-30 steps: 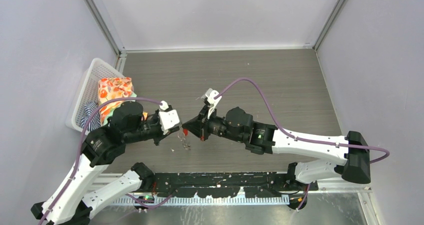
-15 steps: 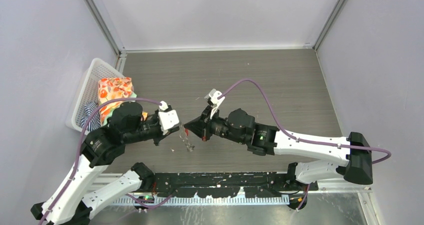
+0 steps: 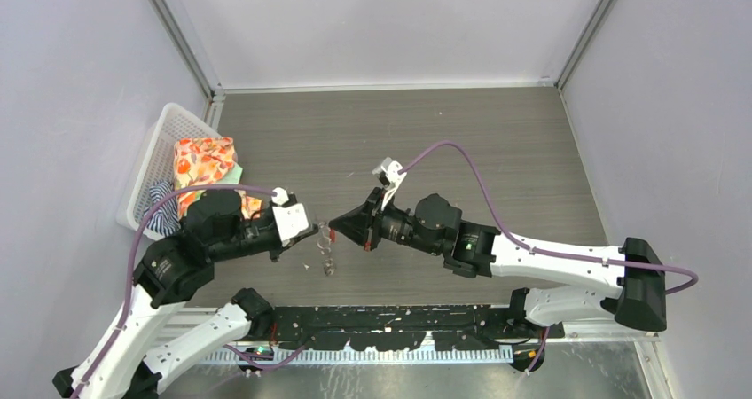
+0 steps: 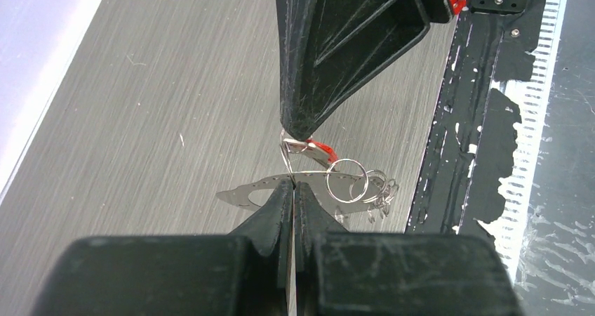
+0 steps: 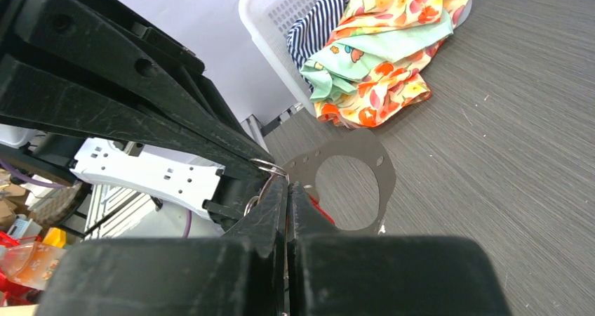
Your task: Put the keys on the keyring
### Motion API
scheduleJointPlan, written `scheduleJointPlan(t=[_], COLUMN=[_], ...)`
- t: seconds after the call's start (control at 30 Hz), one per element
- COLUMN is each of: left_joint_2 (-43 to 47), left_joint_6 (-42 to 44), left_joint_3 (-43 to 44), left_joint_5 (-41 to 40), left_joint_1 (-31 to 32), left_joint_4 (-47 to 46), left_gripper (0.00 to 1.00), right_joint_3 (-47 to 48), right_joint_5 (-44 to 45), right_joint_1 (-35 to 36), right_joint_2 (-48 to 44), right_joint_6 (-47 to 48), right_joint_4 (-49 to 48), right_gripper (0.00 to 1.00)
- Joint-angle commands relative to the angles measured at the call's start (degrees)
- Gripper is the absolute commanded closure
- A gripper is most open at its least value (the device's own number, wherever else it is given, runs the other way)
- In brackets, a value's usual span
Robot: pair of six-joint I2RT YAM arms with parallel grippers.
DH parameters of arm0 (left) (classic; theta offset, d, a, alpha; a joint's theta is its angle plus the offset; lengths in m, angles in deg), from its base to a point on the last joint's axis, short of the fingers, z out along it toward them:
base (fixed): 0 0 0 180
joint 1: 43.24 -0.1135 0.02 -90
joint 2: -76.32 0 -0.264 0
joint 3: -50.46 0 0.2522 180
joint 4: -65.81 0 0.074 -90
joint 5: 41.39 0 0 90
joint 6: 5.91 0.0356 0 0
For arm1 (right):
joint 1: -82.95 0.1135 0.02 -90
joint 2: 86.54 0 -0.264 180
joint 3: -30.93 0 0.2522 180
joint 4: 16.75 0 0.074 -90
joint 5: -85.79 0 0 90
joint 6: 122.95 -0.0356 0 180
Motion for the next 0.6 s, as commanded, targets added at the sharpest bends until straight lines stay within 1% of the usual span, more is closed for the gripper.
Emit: scheduleJointPlan(t=[0.0,0.03,0.13,0.57], left_joint_2=[-1.54,-1.81,-2.09,0.13], left_joint_6=[-0.63,-0.94,-1.47,-2.86], left_joint_3=[2.09,2.22,2.24,2.18], left_joint_5=[-0.35,-0.97,-1.86,2.87], left_joint_1=[-0.11,-0.06,-0.09,-0.05], left_joint_4=[-4.25,-4.48,-5.19,-7.51], left_gripper=[1.00,1.00,1.00,1.00], right_joint_3=[-0.66,-0.66,-0.87,-4.61], right_joint_5=[-2.27,-4.04,-4.26,-3.24], right_joint_1=[-0.67,-0.67,-0.72,-2.04], right_joint_2=[-3.11,-3.29,-3.61,-4.88], right_joint_6=[0.42,0.57,0.42,-2.80], right_joint_4=[-3.62,-3.41,-3.00,-5.10], right_gripper=[0.99,0.99,0.99,0.99])
